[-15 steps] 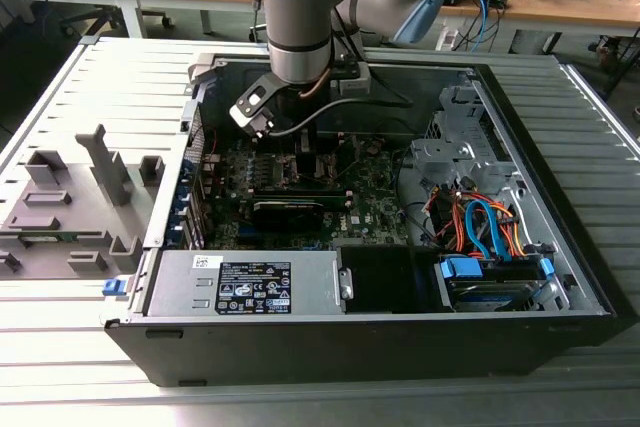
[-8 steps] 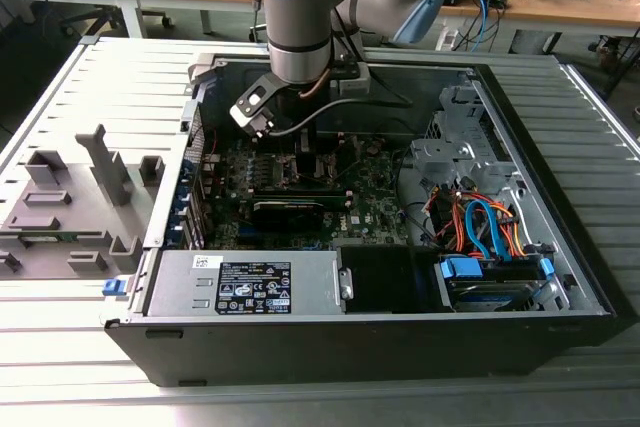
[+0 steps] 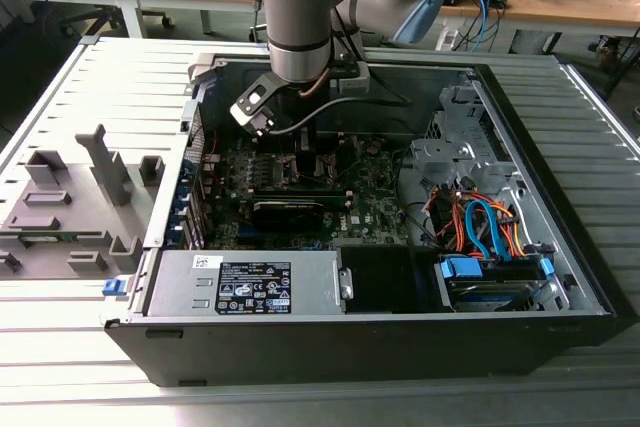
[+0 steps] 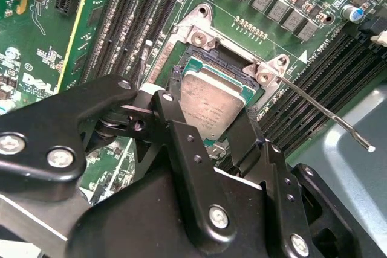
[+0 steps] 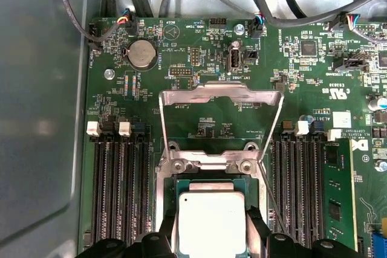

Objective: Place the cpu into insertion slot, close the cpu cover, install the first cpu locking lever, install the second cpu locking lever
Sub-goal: 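Place the cpu into insertion slot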

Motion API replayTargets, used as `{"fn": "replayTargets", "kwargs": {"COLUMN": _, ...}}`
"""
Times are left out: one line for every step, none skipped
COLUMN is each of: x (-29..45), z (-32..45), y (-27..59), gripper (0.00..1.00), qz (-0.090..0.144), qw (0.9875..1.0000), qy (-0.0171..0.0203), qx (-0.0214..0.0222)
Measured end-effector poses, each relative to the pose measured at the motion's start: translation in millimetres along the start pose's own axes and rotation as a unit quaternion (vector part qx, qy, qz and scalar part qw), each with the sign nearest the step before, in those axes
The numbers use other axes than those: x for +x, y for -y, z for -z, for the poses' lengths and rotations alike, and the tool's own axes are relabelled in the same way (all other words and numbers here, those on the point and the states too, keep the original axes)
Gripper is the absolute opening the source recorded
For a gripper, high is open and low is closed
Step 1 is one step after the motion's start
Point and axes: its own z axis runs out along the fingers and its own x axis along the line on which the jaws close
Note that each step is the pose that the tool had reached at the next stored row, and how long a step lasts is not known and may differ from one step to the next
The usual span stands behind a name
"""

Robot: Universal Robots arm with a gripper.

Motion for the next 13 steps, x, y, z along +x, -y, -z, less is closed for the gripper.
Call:
{"fn": "replayTargets", "kwargs": {"x": 0.0, "z": -0.1, "y": 0.0, "gripper": 0.54, "qz": -0.005, "qw": 1.0000, "qy": 0.0005, "qx": 0.0002}}
{"fn": "replayTargets", "kwargs": {"x": 0.0, "z": -0.2, "y": 0.0, "gripper": 0.54, "qz": -0.012, "qw": 0.9999, "qy": 0.0011, "qx": 0.0004}}
{"fn": "replayTargets", "kwargs": {"x": 0.0, "z": -0.3, "y": 0.0, "gripper": 0.54, "qz": -0.016, "qw": 0.9999, "qy": 0.0015, "qx": 0.0006}}
{"fn": "replayTargets", "kwargs": {"x": 0.0, "z": -0.4, "y": 0.0, "gripper": 0.54, "qz": -0.022, "qw": 0.9997, "qy": 0.0020, "qx": 0.0008}}
{"fn": "replayTargets", "kwargs": {"x": 0.0, "z": -0.4, "y": 0.0, "gripper": 0.54, "qz": -0.024, "qw": 0.9997, "qy": 0.0022, "qx": 0.0009}}
{"fn": "replayTargets", "kwargs": {"x": 0.0, "z": -0.4, "y": 0.0, "gripper": 0.54, "qz": -0.025, "qw": 0.9997, "qy": 0.0022, "qx": 0.0009}}
{"fn": "replayTargets", "kwargs": {"x": 0.0, "z": -0.5, "y": 0.0, "gripper": 0.54, "qz": -0.025, "qw": 0.9997, "qy": 0.0022, "qx": 0.0009}}
{"fn": "replayTargets", "kwargs": {"x": 0.0, "z": -0.6, "y": 0.0, "gripper": 0.54, "qz": -0.025, "qw": 0.9997, "qy": 0.0022, "qx": 0.0009}}
{"fn": "replayTargets", "kwargs": {"x": 0.2, "z": -1.1, "y": 0.1, "gripper": 0.54, "qz": -0.025, "qw": 0.9997, "qy": 0.0021, "qx": 0.0008}}
{"fn": "replayTargets", "kwargs": {"x": 0.5, "z": -1.4, "y": 0.1, "gripper": 0.54, "qz": -0.025, "qw": 0.9997, "qy": 0.0021, "qx": 0.0008}}
{"fn": "replayTargets", "kwargs": {"x": 0.7, "z": -1.6, "y": 0.2, "gripper": 0.54, "qz": -0.025, "qw": 0.9997, "qy": 0.0022, "qx": 0.0009}}
{"fn": "replayTargets", "kwargs": {"x": 1.0, "z": -1.9, "y": 0.2, "gripper": 0.54, "qz": -0.025, "qw": 0.9997, "qy": 0.0022, "qx": 0.0009}}
{"fn": "replayTargets", "kwargs": {"x": 1.4, "z": -2.2, "y": 0.2, "gripper": 0.54, "qz": -0.025, "qw": 0.9997, "qy": 0.0021, "qx": 0.0008}}
